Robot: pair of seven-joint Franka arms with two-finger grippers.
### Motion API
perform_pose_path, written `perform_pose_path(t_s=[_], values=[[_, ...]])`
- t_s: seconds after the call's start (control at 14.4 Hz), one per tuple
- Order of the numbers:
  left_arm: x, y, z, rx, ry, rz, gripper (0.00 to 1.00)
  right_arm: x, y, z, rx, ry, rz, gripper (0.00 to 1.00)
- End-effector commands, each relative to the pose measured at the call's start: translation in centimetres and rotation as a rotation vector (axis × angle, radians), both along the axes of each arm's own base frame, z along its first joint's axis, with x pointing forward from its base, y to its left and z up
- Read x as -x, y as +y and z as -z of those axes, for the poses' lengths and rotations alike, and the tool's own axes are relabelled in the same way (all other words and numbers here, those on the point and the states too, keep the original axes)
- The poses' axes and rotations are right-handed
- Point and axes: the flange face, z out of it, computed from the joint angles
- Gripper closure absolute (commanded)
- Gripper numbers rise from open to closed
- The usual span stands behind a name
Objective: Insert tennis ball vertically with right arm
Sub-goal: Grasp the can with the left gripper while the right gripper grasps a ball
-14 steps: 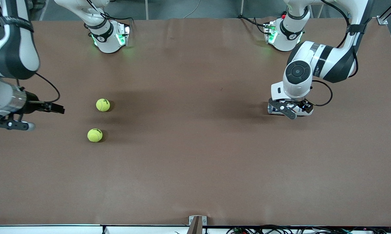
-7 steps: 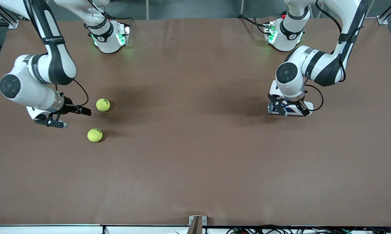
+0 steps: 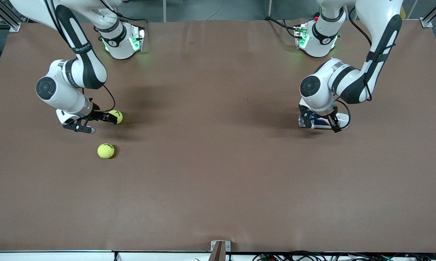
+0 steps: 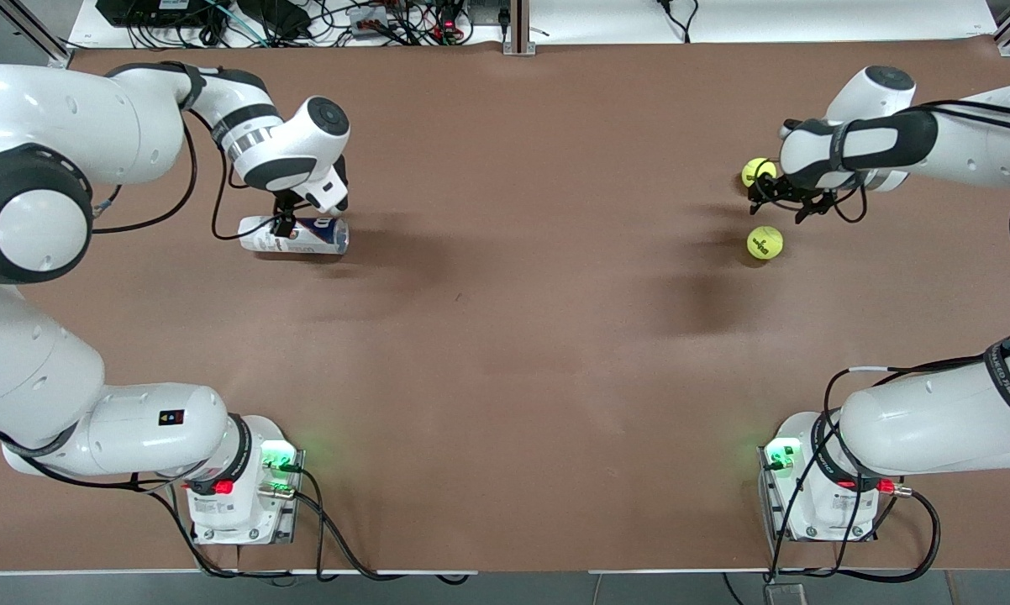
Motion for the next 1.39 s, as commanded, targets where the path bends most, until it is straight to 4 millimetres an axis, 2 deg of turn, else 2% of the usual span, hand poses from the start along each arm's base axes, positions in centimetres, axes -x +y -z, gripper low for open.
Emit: perform_pose_path(t_s=[0.0, 0.35, 0.62, 0.76, 0.97, 1.04, 1.18, 1.25, 1.32], values=[[0.8, 0.3, 0.7, -0.008, 0.016, 0.043, 0.0, 1.7, 0.5, -0.1, -0.003, -0.031, 0.013, 0.0], [1.2, 0.0, 2.8, 0.0, 0.048, 0.084, 0.0, 2.4, 0.6, 1.2, -0.001, -0.001, 0.008, 0.0], [1.3, -0.1, 4.3, -0.026, 0.049, 0.14, 0.0, 3.0, 0.8, 3.7, 0.003, 0.046, 0.003, 0.0], [1.3, -0.2, 4.8, -0.027, 0.049, 0.175, 0.01, 3.1, 0.9, 4.2, 0.005, 0.056, 0.001, 0.0], [0.7, 1.6, 5.3, -0.009, 0.052, 0.16, 0.05, 3.1, 0.9, 4.5, 0.005, 0.062, 0.001, 0.0], [0.5, 2.3, 5.5, 0.015, 0.051, 0.152, 0.09, 3.1, 0.9, 4.6, 0.005, 0.063, 0.003, 0.01], [0.0, 3.7, 5.7, 0.047, 0.065, 0.158, 0.15, 3.0, 0.9, 4.6, 0.005, 0.064, 0.003, 0.07], [0.0, 3.6, 5.8, 0.053, 0.074, 0.173, 0.15, 3.1, 0.9, 4.6, 0.005, 0.068, 0.003, 0.15], [0.1, 3.5, 5.9, 0.054, 0.076, 0.176, 0.17, 3.1, 0.9, 4.6, 0.004, 0.073, 0.002, 0.27]])
